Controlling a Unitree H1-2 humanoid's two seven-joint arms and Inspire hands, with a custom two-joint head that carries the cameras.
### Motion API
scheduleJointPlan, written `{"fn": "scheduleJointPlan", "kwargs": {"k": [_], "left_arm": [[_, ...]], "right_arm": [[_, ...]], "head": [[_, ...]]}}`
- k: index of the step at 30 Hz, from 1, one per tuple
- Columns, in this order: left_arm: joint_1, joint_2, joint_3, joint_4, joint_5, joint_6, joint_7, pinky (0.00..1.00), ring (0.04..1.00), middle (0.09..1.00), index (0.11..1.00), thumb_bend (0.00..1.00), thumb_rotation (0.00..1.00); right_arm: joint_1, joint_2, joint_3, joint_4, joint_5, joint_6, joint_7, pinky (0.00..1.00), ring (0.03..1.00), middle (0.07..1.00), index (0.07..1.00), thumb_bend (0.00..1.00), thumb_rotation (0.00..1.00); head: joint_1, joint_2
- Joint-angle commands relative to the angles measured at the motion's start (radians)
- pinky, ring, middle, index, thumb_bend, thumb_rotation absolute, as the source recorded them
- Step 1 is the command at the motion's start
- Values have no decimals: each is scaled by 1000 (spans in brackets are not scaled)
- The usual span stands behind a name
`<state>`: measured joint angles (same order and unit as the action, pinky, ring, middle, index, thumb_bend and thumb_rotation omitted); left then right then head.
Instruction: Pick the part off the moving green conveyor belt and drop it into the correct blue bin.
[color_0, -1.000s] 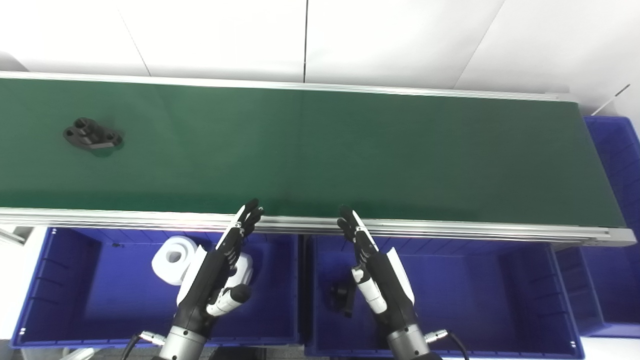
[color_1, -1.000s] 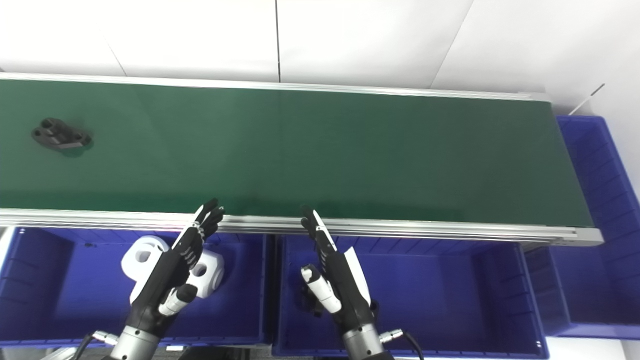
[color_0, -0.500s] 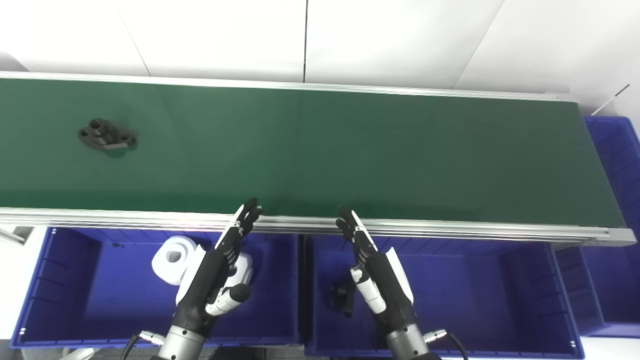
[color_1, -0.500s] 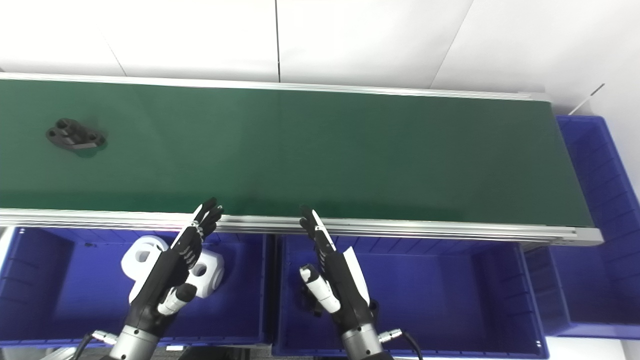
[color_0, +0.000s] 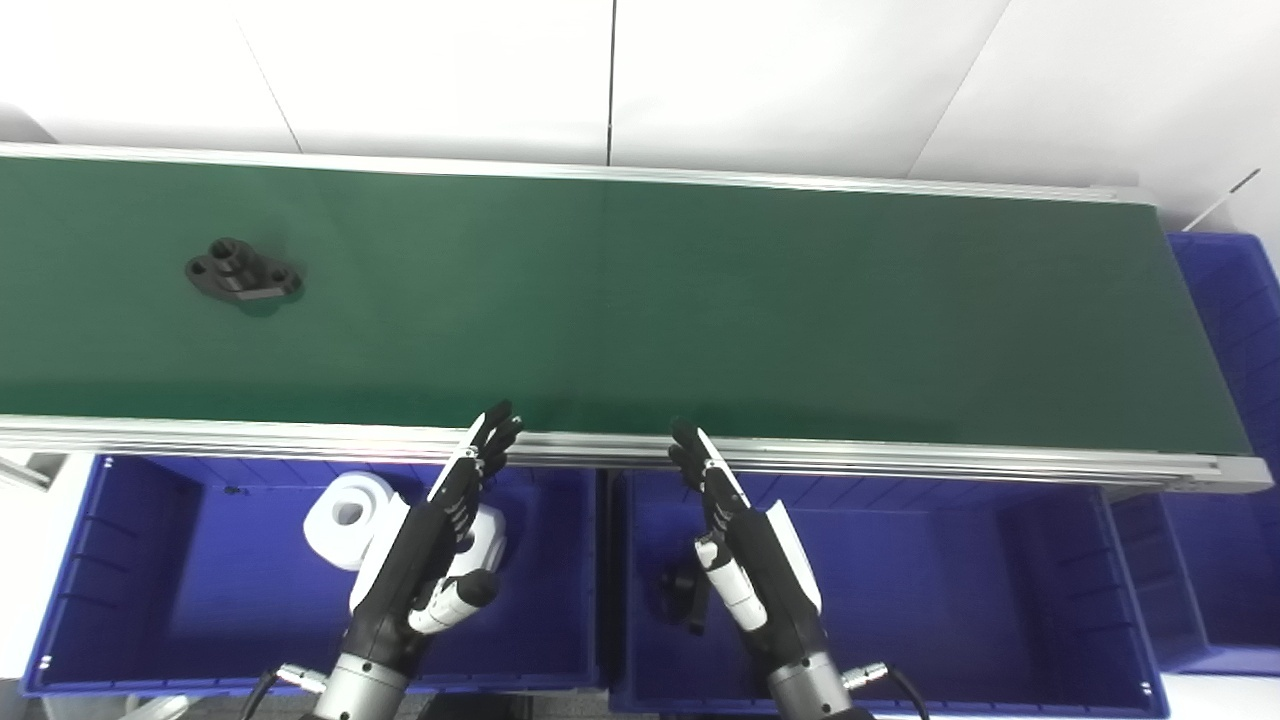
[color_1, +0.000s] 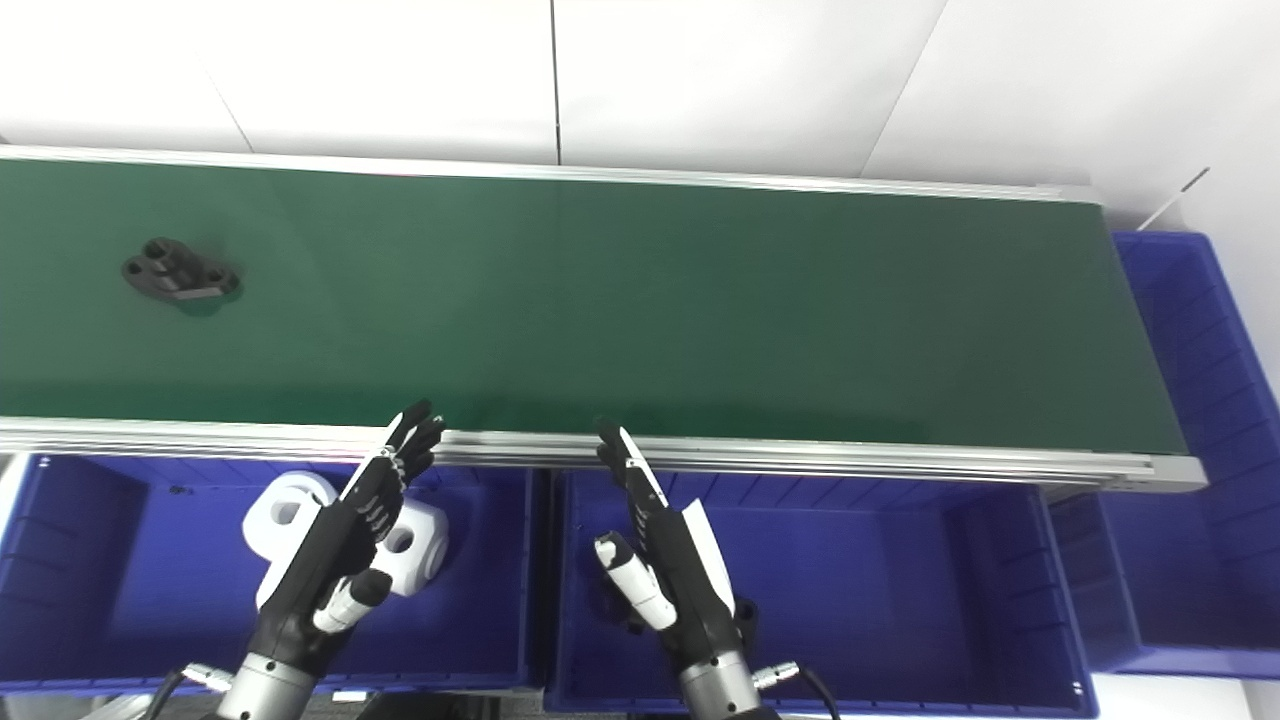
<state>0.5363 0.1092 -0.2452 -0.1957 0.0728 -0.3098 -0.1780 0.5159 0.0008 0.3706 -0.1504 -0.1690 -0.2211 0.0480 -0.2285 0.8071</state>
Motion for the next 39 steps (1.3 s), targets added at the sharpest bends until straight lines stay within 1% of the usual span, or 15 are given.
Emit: {"fn": "scheduleJointPlan", "kwargs": {"k": [1, 4, 10, 15, 20, 25, 28, 31, 33, 37, 38, 39], "left_arm": [[3, 6, 1, -11, -4, -45, 5, 967, 967, 952, 972, 895, 881], [4, 10, 0, -11, -11, -40, -1, 984, 977, 959, 981, 918, 883], [-2, 5, -1, -7, -3, -39, 6, 966, 968, 955, 972, 915, 876], [3, 6, 0, -12, -5, -36, 7, 965, 973, 956, 974, 927, 868], [5, 4, -3, -7, 2, -46, 9, 964, 969, 952, 972, 919, 863], [5, 6, -5, -7, -11, -43, 4, 961, 971, 954, 975, 899, 842], [5, 6, -5, -3, -9, -49, 6, 954, 965, 950, 976, 887, 846], [2, 4, -7, 11, -13, -58, 4, 961, 971, 953, 979, 903, 844], [-2, 2, -8, 32, -6, -75, 6, 956, 967, 951, 976, 912, 846], [-12, -2, -9, 81, 12, -106, 11, 938, 959, 943, 970, 912, 853], [-17, -4, -11, 97, 14, -115, 12, 935, 958, 941, 968, 917, 853], [-20, -5, -11, 108, 17, -122, 12, 935, 959, 939, 966, 918, 851]], "right_arm": [[8, 9, 5, -15, 6, -35, -1, 992, 970, 979, 972, 865, 961], [9, 9, 5, -4, -3, -48, -7, 997, 968, 979, 975, 867, 964], [9, 7, 7, -4, -10, -50, -12, 974, 965, 979, 971, 837, 961], [10, 7, 6, -2, -8, -46, -13, 983, 959, 977, 971, 844, 962], [11, 6, 4, 5, 11, -47, -10, 991, 959, 979, 975, 865, 957], [13, 1, 4, 6, 9, -49, -11, 990, 960, 978, 979, 879, 967], [12, 0, 4, 7, 9, -53, -11, 990, 962, 974, 973, 860, 962], [11, -3, 2, 18, 15, -59, -10, 993, 965, 977, 976, 862, 959], [10, -3, -1, 32, 18, -67, -12, 986, 959, 976, 976, 870, 958], [-1, -5, -10, 86, 21, -110, -16, 973, 948, 970, 970, 872, 954], [-6, -6, -13, 104, 25, -124, -16, 970, 948, 968, 968, 877, 951], [-9, -6, -16, 116, 28, -133, -15, 965, 946, 966, 967, 882, 947]], "head": [[-4, -2], [0, -7], [5, -10], [7, -8], [38, -21], [35, -23], [34, -26], [41, -55], [47, -78], [69, -135], [81, -158], [81, -158]]}}
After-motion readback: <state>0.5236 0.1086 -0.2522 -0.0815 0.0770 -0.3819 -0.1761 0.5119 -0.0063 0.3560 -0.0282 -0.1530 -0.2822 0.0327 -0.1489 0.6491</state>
